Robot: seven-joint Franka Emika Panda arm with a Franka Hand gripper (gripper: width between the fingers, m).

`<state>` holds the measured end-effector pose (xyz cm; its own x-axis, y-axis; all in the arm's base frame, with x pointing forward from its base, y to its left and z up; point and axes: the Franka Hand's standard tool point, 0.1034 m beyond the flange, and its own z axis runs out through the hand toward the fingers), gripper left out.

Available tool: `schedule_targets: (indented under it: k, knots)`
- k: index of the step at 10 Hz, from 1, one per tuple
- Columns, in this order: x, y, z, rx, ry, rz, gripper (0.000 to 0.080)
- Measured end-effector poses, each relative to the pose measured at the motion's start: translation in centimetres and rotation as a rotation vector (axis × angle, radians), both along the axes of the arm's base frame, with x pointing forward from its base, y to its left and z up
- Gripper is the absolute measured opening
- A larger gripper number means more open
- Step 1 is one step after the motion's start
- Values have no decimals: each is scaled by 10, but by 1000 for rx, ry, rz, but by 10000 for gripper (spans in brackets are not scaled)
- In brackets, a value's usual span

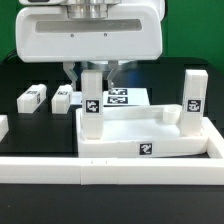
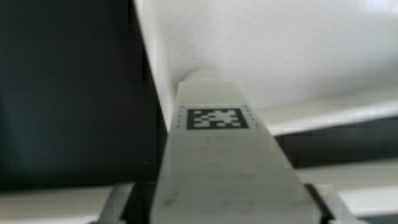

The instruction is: Assemble desk

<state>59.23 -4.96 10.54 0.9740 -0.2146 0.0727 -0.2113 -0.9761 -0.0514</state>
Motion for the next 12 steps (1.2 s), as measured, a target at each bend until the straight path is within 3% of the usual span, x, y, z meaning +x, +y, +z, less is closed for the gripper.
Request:
schedule_targets:
  k: [5, 6, 9, 12]
  knots:
    - [-1, 1, -1, 56, 18, -537, 287]
    - [-1, -1, -1, 89, 26, -708, 287]
    - [-1, 4, 0, 125, 87, -1057, 287]
    - [-1, 3, -1, 131, 89, -1104, 296]
